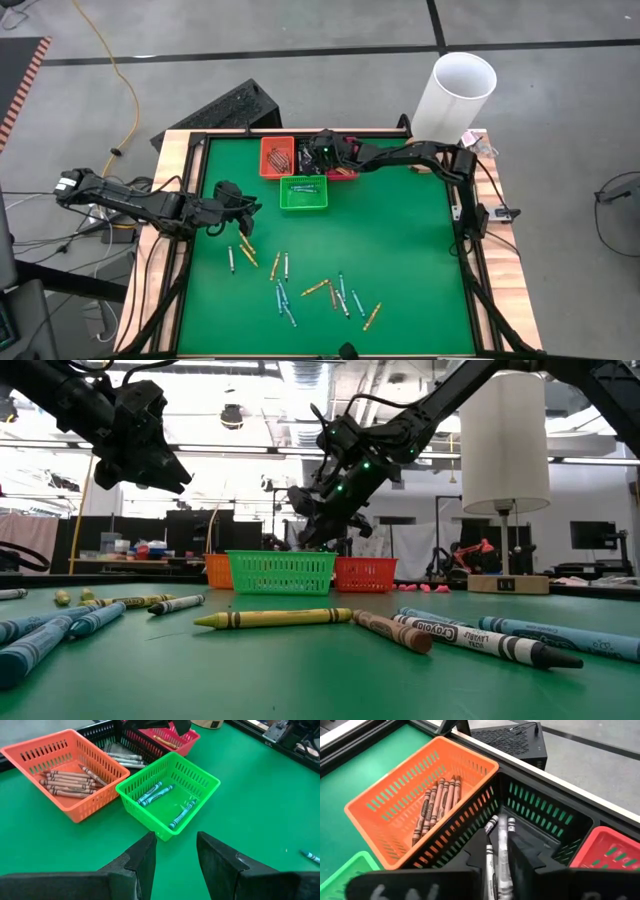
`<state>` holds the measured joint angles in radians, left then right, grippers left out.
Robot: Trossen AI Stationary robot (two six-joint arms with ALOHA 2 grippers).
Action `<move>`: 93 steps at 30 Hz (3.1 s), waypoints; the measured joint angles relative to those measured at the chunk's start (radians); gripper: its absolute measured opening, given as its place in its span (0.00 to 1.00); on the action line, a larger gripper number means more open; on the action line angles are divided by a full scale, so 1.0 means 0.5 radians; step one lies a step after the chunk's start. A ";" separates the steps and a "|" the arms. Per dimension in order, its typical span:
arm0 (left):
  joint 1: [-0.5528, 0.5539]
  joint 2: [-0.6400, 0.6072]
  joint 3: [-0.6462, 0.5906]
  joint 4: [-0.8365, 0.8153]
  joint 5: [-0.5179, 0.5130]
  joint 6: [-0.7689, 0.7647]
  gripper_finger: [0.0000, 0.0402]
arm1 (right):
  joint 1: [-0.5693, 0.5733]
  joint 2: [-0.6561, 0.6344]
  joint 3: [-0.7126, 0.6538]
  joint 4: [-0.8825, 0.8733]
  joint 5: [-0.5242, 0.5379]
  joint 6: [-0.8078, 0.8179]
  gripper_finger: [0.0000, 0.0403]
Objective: Sort crayons
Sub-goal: Put a black crayon in the black basket
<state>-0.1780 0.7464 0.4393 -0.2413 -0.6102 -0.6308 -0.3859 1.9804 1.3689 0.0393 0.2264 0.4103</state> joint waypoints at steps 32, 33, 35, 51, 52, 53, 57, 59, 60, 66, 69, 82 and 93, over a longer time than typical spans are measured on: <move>0.000 0.000 0.000 0.000 0.057 -0.016 0.33 | 1.083 -0.252 -0.001 -0.796 -0.668 -0.420 0.24; 0.000 -0.001 0.000 0.000 0.057 -0.020 0.33 | 1.130 -0.252 -0.001 -0.890 -0.587 -0.251 0.24; 0.000 0.000 0.000 0.000 0.057 -0.030 0.33 | 1.222 -0.252 -0.001 -1.059 -0.478 0.136 0.24; 0.000 0.000 0.000 0.053 0.056 -0.041 0.33 | 1.790 -0.236 0.000 -1.338 -0.262 1.363 0.24; 0.000 0.000 0.000 0.053 0.056 -0.041 0.33 | 1.814 -0.225 0.000 -1.334 -0.265 1.342 0.24; 0.000 0.000 0.000 0.053 0.056 -0.041 0.33 | 1.843 -0.220 0.000 -1.338 -0.266 1.316 0.24; 0.000 0.000 0.000 0.046 0.056 -0.041 0.33 | 1.924 -0.162 0.001 -1.282 -0.236 1.276 0.24; 0.000 -0.001 0.000 0.044 0.058 -0.041 0.33 | 1.959 -0.117 0.000 -1.237 -0.220 1.272 0.24; 0.000 -0.001 0.000 0.041 0.060 -0.041 0.33 | 1.962 -0.097 0.000 -1.217 -0.220 1.271 0.24; 0.000 -0.001 -0.001 0.021 0.092 -0.042 0.33 | 1.971 0.022 0.000 -1.145 -0.211 1.222 0.24; -0.001 0.000 -0.001 0.016 0.148 -0.042 0.33 | 1.959 0.035 0.005 -1.136 -0.224 1.216 0.24; -0.001 0.000 -0.001 0.010 0.186 -0.042 0.33 | 1.964 0.020 0.174 -1.206 -0.184 0.686 0.24; -0.001 0.000 -0.001 0.009 0.200 -0.024 0.33 | 1.854 0.012 0.476 -1.639 0.217 -0.060 0.24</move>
<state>-0.1783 0.7463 0.4389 -0.2368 -0.5104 -0.6428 0.5413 1.9865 1.6070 -0.7803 0.3348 0.3800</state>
